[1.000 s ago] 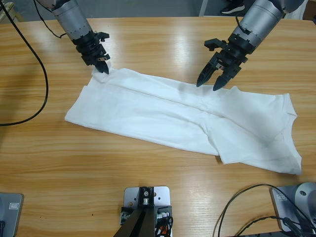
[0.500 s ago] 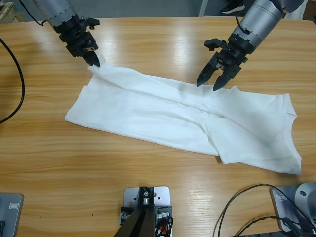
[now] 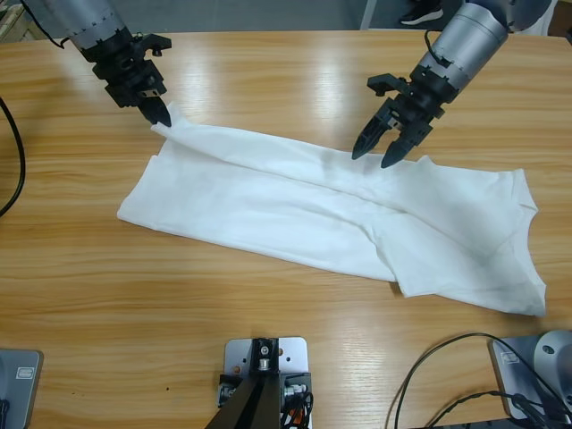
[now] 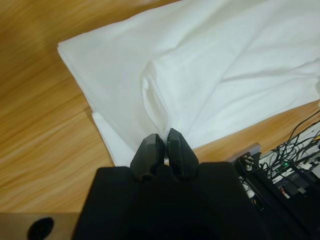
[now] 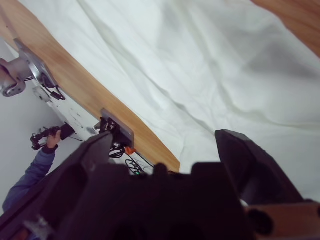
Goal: Fold clothes
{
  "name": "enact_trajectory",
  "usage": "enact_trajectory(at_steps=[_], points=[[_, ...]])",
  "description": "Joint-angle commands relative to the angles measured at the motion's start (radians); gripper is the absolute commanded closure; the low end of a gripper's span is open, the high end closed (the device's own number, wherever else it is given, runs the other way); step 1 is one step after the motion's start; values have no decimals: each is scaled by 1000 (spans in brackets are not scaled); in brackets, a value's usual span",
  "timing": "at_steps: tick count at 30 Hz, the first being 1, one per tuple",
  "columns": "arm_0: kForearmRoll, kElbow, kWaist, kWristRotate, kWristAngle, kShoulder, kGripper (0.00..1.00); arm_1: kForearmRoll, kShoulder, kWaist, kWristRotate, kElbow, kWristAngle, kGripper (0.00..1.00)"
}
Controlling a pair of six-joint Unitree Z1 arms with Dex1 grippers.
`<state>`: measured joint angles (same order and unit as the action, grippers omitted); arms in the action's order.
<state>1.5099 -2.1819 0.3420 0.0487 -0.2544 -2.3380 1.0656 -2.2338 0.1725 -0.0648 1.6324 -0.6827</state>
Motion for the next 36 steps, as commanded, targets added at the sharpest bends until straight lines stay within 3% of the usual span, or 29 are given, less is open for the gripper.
enact_trajectory(at_steps=[1,11,19,24,36], points=[[138,54,8,-12,-17,33,1000,-50,-82,-14,8,-34,-20,156],[139,61,8,-12,-22,47,1000,-127,-77,-14,-5,-61,27,147],[139,67,9,-12,-23,60,1000,-190,-90,-15,-24,-132,74,49],[139,79,10,-12,-22,73,1000,-199,-89,-17,-27,-138,89,55],[138,236,11,-10,-23,26,1000,-200,-86,-18,-29,-150,88,55]])
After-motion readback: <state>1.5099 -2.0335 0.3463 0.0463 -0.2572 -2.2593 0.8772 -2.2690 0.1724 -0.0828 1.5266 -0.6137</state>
